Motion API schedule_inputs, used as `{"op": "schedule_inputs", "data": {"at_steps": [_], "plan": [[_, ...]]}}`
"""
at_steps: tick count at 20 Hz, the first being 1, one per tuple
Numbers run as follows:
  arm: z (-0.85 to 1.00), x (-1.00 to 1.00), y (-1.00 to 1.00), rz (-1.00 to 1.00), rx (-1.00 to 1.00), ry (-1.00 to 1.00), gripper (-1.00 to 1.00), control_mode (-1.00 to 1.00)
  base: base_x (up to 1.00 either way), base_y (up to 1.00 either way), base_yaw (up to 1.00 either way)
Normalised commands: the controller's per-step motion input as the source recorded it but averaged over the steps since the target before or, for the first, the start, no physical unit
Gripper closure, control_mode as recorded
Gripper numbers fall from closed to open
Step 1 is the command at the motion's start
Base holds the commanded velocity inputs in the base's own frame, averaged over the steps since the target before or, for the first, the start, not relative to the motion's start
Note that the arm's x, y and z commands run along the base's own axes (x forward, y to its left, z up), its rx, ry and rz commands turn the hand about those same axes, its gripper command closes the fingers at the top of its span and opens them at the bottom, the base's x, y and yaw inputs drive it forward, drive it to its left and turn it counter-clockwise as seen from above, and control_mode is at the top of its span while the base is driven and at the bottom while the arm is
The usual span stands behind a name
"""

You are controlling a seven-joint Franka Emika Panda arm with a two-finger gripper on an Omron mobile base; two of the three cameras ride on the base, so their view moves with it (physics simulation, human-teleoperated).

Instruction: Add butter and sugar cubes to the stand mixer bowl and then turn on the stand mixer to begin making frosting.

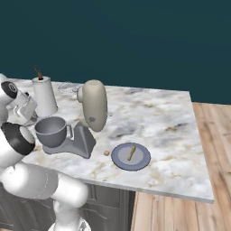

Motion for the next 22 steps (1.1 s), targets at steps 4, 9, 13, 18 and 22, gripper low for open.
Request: {"op": "schedule_inputs", "data": {"at_steps": [4, 9, 13, 18, 22], "plan": [[-0.12, 0.00, -0.28, -0.02, 0.00, 0.00, 1.00, -1.00, 0.00, 0.00, 0.00], [-0.45, 0.00, -0.14, -0.01, 0.00, 0.00, 1.00, -1.00, 0.00, 0.00, 0.00], [-0.47, 0.00, -0.05, -0.02, 0.00, 0.00, 1.00, -1.00, 0.00, 0.00, 0.00], [-0.32, 0.00, -0.01, -0.04, 0.00, 0.00, -1.00, -1.00, 0.00, 0.00, 0.00], [-0.06, 0.02, 0.00, -0.05, 0.00, 0.00, -1.00, -1.00, 0.00, 0.00, 0.00]]}}
